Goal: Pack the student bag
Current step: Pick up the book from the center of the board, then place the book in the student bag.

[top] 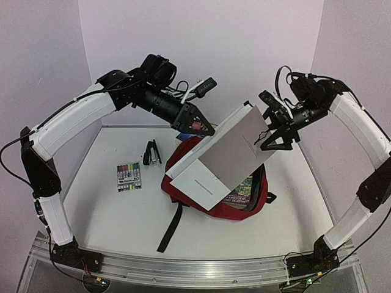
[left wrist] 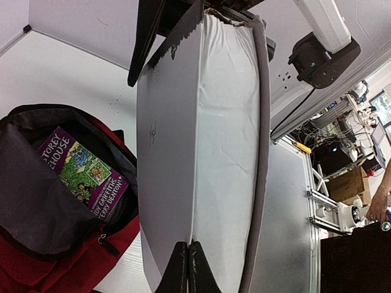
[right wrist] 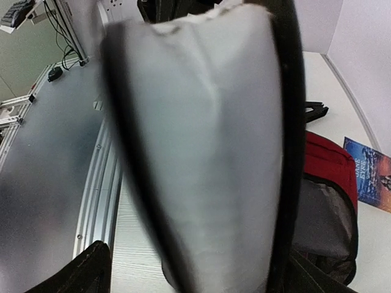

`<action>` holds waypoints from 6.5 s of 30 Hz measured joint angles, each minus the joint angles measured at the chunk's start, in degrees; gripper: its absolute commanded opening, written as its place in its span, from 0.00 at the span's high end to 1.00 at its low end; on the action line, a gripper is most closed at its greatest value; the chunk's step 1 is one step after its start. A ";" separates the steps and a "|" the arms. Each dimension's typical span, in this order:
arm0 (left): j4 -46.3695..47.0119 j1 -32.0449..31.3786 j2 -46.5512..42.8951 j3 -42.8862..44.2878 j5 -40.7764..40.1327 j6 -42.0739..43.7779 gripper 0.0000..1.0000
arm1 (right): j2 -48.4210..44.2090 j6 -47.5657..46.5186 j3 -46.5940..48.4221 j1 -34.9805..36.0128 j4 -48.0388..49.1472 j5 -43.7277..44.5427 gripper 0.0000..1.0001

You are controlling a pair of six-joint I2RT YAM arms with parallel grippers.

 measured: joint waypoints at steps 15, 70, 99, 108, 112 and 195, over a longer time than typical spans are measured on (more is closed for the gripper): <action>0.45 0.57 -0.07 -1.16 -5.06 0.68 0.36 | 4.44 8.01 1.66 0.63 -2.88 -2.83 0.88; 27.92 10.54 -7.78 -19.79 0.47 -18.27 0.83 | 1.15 46.30 1.79 -11.43 14.98 -9.22 0.02; 51.76 10.55 -2.45 -18.75 15.17 -42.02 0.76 | 0.38 61.84 -2.66 -4.94 25.45 -17.49 0.53; 53.48 10.97 -0.60 -18.80 15.84 -45.18 0.38 | 0.23 65.75 -5.33 -5.34 27.83 -18.08 0.87; 51.29 10.87 -0.56 -18.85 12.21 -42.83 0.27 | 0.21 67.33 -7.44 -5.86 28.06 -18.03 0.93; 1.24 -8.81 22.74 4.16 -58.71 -16.50 1.00 | 6.98 66.24 -40.37 -14.90 24.52 -7.14 1.00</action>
